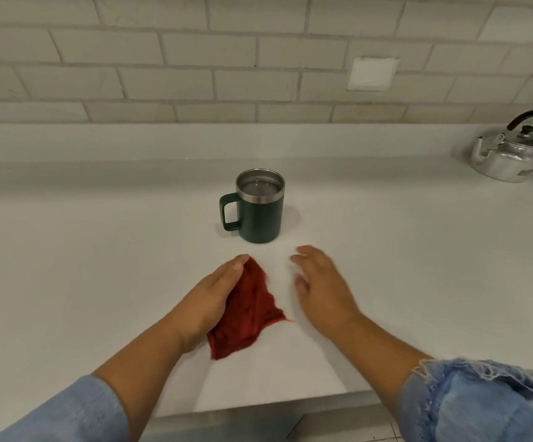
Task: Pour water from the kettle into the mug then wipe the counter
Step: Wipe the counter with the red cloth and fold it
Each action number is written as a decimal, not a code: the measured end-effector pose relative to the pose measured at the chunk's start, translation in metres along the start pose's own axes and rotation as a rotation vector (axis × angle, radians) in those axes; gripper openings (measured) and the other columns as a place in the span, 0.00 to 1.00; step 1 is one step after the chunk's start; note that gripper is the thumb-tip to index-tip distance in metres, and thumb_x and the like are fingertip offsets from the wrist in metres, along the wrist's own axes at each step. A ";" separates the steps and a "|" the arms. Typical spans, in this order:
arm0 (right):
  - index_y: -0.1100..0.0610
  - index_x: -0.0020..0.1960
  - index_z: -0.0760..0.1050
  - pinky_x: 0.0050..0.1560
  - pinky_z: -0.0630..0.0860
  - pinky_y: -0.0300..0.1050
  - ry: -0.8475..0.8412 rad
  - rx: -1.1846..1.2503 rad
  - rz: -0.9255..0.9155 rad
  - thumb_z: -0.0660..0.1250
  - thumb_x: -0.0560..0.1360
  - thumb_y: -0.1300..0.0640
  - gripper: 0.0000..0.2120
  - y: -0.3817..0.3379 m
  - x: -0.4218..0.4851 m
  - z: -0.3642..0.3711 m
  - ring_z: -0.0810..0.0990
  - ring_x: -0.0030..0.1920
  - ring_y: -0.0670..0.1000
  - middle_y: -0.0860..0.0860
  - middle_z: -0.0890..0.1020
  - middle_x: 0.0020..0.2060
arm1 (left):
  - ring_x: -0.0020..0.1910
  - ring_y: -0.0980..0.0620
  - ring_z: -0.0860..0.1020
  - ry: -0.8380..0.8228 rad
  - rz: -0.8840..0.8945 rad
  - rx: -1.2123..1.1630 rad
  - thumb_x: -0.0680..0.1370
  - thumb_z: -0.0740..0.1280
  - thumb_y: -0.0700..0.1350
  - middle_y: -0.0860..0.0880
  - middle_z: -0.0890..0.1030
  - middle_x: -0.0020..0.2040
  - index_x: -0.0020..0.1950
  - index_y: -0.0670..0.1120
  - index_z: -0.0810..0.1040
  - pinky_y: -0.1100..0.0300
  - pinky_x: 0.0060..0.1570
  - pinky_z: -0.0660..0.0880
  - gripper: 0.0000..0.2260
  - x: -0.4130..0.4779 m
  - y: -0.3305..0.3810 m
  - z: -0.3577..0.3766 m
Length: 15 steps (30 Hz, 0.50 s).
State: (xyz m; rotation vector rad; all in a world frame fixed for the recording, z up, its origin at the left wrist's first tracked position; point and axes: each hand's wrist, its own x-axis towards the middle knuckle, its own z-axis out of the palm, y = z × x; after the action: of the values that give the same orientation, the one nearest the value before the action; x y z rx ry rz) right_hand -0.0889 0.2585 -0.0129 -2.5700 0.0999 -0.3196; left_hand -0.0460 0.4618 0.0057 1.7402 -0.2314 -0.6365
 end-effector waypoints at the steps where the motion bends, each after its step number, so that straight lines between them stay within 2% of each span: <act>1: 0.57 0.68 0.70 0.72 0.54 0.37 -0.042 0.064 -0.065 0.60 0.77 0.58 0.19 -0.021 -0.002 0.010 0.62 0.72 0.51 0.52 0.67 0.71 | 0.68 0.57 0.68 0.050 0.049 -0.142 0.76 0.54 0.63 0.58 0.70 0.69 0.66 0.58 0.71 0.58 0.69 0.63 0.22 -0.002 0.002 0.000; 3: 0.52 0.73 0.62 0.73 0.51 0.41 -0.156 0.078 -0.174 0.57 0.78 0.46 0.26 -0.055 -0.010 0.031 0.56 0.74 0.49 0.48 0.61 0.75 | 0.66 0.57 0.72 0.183 0.132 -0.255 0.79 0.54 0.56 0.55 0.76 0.64 0.62 0.53 0.75 0.54 0.68 0.67 0.17 -0.005 0.005 -0.006; 5: 0.47 0.76 0.52 0.74 0.44 0.47 -0.269 -0.078 -0.219 0.51 0.75 0.35 0.33 -0.067 -0.019 0.049 0.46 0.76 0.48 0.45 0.52 0.77 | 0.63 0.58 0.74 0.251 0.180 -0.154 0.79 0.52 0.57 0.56 0.78 0.62 0.61 0.54 0.75 0.53 0.67 0.69 0.17 -0.007 0.007 -0.016; 6: 0.45 0.76 0.49 0.74 0.42 0.49 -0.290 -0.160 -0.218 0.49 0.75 0.33 0.33 -0.064 -0.020 0.053 0.43 0.76 0.48 0.45 0.50 0.77 | 0.62 0.59 0.74 0.261 0.201 -0.093 0.79 0.52 0.58 0.58 0.78 0.61 0.61 0.56 0.75 0.54 0.66 0.69 0.17 -0.007 0.006 -0.022; 9: 0.46 0.75 0.53 0.74 0.44 0.51 -0.223 -0.239 -0.120 0.49 0.78 0.39 0.28 -0.034 -0.008 0.041 0.44 0.77 0.49 0.45 0.50 0.77 | 0.61 0.59 0.75 0.275 0.229 -0.012 0.79 0.54 0.57 0.59 0.80 0.58 0.57 0.58 0.77 0.54 0.66 0.69 0.15 -0.007 0.003 -0.038; 12: 0.44 0.74 0.59 0.75 0.50 0.54 -0.087 -0.265 0.113 0.53 0.79 0.44 0.24 0.018 0.004 0.010 0.46 0.76 0.54 0.49 0.50 0.78 | 0.61 0.56 0.75 0.257 0.227 0.024 0.80 0.58 0.52 0.58 0.81 0.58 0.55 0.57 0.79 0.48 0.68 0.68 0.11 -0.003 0.001 -0.052; 15: 0.46 0.73 0.63 0.74 0.53 0.55 -0.001 -0.332 0.319 0.54 0.79 0.47 0.22 0.083 0.001 -0.028 0.49 0.76 0.57 0.53 0.53 0.77 | 0.61 0.56 0.75 0.254 0.238 0.075 0.79 0.60 0.48 0.56 0.81 0.58 0.53 0.58 0.80 0.46 0.68 0.67 0.10 0.004 0.000 -0.062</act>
State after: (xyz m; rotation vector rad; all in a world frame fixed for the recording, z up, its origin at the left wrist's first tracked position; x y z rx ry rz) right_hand -0.0957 0.1740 -0.0336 -2.8193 0.6014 -0.1927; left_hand -0.0095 0.5118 0.0136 1.8119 -0.2822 -0.2330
